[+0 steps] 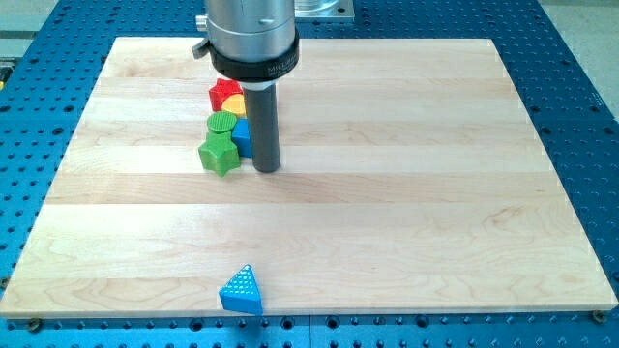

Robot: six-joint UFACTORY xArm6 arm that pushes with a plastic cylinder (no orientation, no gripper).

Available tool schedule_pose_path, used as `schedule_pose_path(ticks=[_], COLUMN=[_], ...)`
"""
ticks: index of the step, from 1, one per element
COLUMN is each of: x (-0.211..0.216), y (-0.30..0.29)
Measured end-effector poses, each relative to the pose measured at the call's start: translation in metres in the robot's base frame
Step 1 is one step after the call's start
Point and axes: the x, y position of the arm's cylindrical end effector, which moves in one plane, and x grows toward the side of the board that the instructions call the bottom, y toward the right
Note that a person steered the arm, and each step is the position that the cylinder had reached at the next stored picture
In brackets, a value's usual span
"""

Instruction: Place the triangle at the bottom left of the green star

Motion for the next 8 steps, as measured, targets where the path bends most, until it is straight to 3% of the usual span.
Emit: schedule_pose_path(ticks=[2,3,4,5,6,8], x=[-0.019,0.003,0.065,0.146,0.178,0.179], y=[0.011,0.077,0.133,0.132,0.119,0.023])
